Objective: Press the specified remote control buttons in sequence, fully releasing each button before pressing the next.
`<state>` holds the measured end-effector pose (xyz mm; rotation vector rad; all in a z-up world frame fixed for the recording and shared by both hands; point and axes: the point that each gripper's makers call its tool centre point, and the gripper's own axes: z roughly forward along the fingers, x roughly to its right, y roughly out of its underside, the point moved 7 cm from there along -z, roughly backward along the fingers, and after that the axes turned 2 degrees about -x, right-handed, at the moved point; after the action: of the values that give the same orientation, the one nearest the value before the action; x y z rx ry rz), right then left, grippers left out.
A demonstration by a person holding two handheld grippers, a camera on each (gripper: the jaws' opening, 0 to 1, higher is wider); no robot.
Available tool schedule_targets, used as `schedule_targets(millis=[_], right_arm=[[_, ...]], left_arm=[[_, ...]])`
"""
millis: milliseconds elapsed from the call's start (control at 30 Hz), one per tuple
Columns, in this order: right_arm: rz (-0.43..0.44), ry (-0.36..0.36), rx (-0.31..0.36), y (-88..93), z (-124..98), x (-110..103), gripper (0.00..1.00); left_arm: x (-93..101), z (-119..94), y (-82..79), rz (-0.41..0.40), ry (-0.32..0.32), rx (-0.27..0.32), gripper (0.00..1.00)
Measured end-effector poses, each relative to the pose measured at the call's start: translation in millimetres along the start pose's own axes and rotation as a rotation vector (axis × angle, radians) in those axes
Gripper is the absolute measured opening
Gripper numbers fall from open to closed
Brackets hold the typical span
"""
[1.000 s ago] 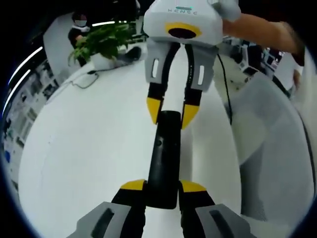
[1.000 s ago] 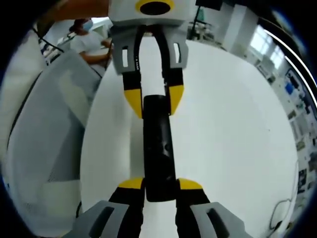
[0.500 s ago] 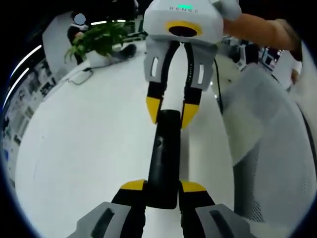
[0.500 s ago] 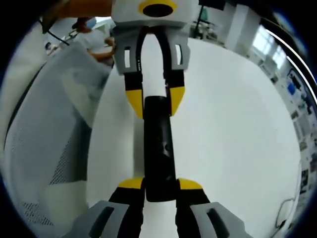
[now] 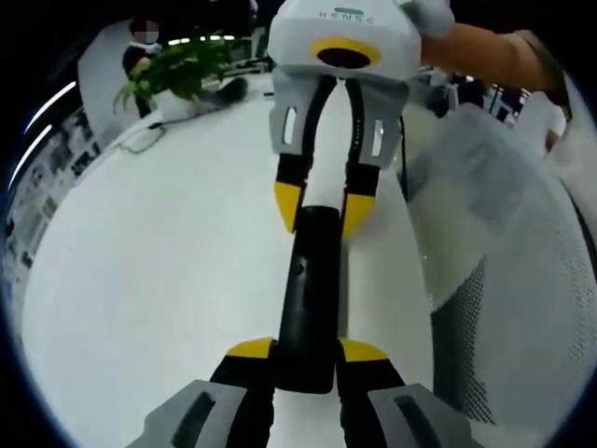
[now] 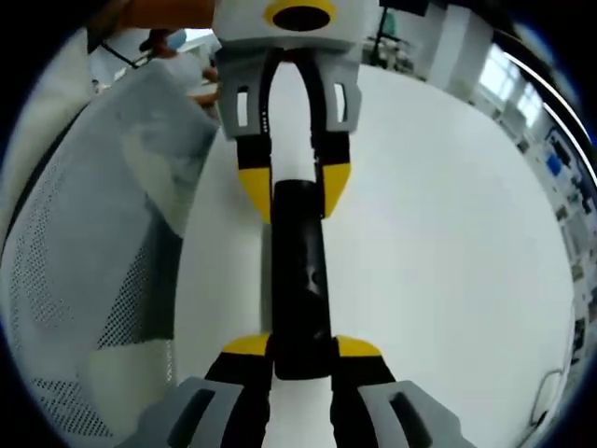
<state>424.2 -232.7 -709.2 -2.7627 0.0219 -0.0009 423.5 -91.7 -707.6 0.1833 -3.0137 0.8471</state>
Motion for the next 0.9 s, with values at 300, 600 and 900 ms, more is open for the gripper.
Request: schedule_targets(millis=[300, 600, 900], right_arm=[[-0.004, -0.006, 0.006, 0.3, 4.7, -6.1, 0.21], [-0.004, -0.015, 0.003, 2.0, 8.7, -10.0, 0.21], [-0.003, -0.021, 0.0, 1.6, 8.6, -9.7, 0.21]], left_arm=[[4.7, 5.0, 5.7, -0.008, 0.004, 0.001, 0.24], [7.3, 7.3, 8.8, 0.013, 0.009, 0.002, 0.24], [10.2, 7.8, 9.2, 0.051, -0.011, -0.007, 0.24]])
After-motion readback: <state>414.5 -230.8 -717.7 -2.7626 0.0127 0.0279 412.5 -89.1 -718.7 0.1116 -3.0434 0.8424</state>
